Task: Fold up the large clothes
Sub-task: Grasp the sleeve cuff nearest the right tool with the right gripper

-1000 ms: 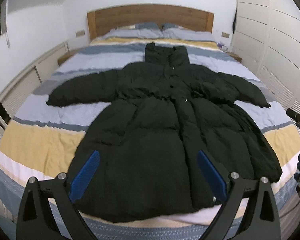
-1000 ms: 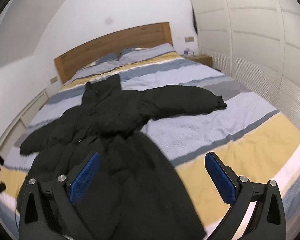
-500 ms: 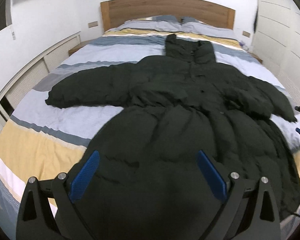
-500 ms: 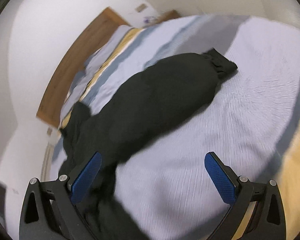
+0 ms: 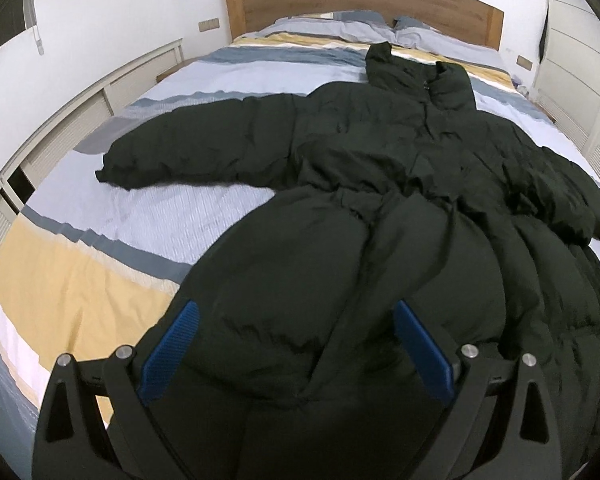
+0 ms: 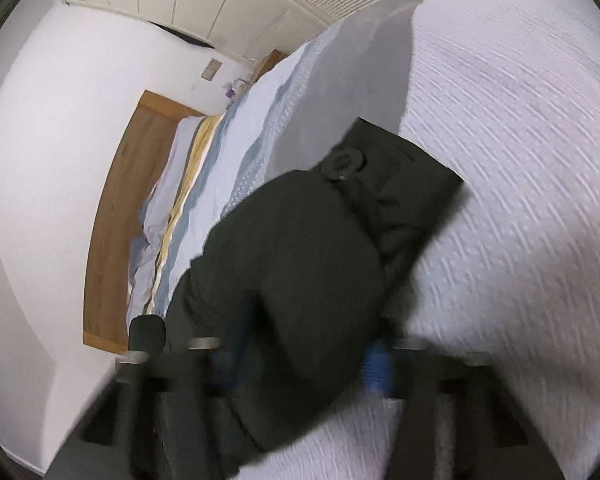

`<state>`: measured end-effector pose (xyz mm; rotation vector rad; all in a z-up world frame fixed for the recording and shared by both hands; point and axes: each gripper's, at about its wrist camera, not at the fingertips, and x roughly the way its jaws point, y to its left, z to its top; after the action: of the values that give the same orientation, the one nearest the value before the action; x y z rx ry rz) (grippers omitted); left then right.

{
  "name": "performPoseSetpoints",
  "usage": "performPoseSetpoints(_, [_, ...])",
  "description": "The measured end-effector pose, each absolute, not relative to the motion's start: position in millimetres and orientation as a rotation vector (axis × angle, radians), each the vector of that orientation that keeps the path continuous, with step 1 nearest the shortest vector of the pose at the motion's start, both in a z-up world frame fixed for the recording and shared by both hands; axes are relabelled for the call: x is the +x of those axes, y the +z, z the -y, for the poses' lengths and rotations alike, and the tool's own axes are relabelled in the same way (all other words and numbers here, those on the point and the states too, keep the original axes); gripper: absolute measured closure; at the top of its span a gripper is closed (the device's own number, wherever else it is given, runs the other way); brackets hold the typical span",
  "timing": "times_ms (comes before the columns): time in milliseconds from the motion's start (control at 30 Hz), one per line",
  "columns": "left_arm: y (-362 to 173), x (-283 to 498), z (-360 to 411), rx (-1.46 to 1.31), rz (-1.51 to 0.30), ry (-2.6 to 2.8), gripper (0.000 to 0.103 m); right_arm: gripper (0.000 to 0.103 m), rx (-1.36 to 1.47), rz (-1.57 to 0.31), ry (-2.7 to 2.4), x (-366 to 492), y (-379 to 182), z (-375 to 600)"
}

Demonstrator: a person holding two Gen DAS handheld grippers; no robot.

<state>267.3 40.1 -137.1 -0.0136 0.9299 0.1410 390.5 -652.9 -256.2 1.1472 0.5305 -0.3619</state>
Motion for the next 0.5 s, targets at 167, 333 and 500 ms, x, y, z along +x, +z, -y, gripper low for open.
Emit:
performPoseSetpoints(167, [-135, 263, -41, -0.026, -0.919, 0.139, 0.004, 0.094, 0.955, -0.484, -0.307, 405, -205, 632])
performPoseSetpoints(333, [-126, 254, -49, -0.053, -0.893, 0.138, 0.004, 0.095, 0.724, -0.467, -0.183, 423, -139, 580])
performPoseSetpoints(500, [-115, 241, -63, -0.081, -0.871, 0.147, 0.004, 0.094, 0.58, -0.451, -0.041, 440, -85, 513])
